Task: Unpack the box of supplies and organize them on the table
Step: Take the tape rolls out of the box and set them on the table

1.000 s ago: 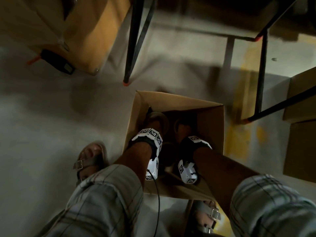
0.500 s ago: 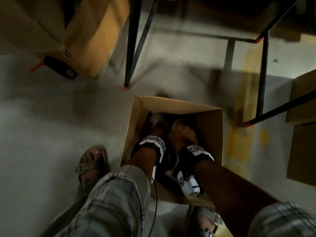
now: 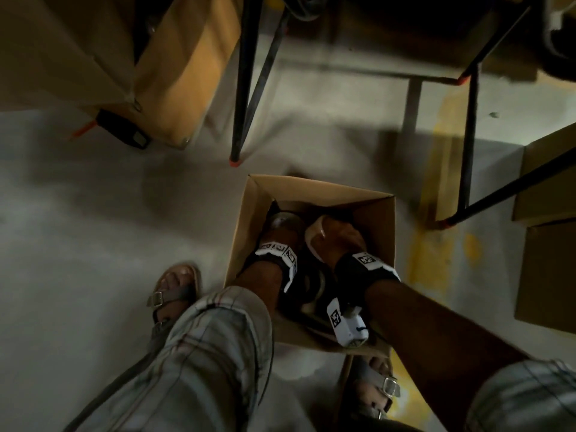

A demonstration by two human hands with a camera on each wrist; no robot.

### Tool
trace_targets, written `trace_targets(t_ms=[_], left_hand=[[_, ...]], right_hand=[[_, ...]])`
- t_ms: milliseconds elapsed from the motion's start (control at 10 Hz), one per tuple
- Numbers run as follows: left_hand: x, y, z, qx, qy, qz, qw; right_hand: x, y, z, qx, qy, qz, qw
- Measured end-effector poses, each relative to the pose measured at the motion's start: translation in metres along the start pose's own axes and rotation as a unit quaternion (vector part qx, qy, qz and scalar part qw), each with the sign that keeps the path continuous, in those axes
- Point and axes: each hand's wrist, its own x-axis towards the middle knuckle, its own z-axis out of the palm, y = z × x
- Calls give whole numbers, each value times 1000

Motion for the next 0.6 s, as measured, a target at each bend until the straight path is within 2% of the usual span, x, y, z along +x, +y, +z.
trace_targets(t_ms=[100,200,300,400,500,600], left_hand=[[-29,16,-31,64,1,-6,998],[-66,18,-59,112,-6,-35,993],[-104,11,-90,61,-43,69,995],[-140,9,-111,13,-8,62,998],[-189,16,-134,-93,40,67,993],[-248,25,-164,-139,113,67,982]], right_hand=[[-20,-3,-27,9,-24,-14,1000],[-43,-7,-56,9,-17,-36,999],[-70,-15,-80,-19,2,-46,999],[-108,-20,-110,-24,39,-62,997],[-153,-20,-143,-5,89,-73,993],[-198,-18,-174,9,128,-101,987]])
